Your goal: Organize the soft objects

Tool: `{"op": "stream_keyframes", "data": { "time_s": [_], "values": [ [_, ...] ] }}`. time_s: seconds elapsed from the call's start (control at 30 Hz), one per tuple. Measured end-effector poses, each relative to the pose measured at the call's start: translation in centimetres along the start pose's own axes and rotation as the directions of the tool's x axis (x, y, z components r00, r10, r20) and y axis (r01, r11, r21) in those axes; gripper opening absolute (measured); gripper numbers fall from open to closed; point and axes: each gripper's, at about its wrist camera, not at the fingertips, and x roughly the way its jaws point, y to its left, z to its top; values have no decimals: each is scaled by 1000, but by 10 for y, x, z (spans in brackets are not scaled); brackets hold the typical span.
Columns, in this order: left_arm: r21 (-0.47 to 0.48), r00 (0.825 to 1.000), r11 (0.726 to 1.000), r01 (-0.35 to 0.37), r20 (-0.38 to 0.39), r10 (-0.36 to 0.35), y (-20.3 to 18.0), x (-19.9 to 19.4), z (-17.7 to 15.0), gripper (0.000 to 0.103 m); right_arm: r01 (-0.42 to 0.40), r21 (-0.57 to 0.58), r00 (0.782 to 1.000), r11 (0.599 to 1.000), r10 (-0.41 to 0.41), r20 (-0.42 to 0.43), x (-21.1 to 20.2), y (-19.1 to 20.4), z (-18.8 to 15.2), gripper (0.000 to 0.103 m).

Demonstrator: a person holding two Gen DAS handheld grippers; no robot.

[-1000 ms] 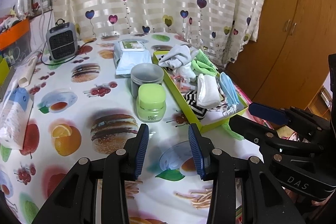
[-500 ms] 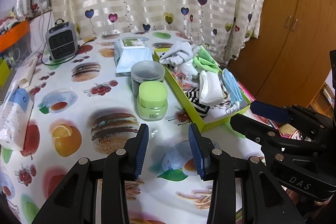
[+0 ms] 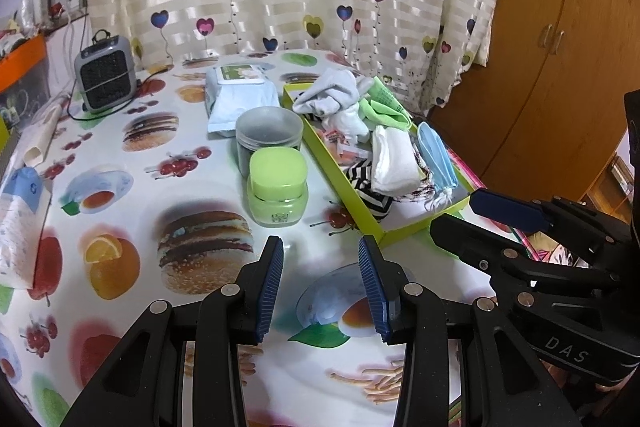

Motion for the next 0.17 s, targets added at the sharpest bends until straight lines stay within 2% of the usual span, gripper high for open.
{"op": "stream_keyframes", "data": {
  "time_s": [0.17],
  "values": [
    [2,1000,1000,0,-6,1,-1,2,0,38,1,3,1000,1000,-1,-6,2,-2,1,47]
  ]
}}
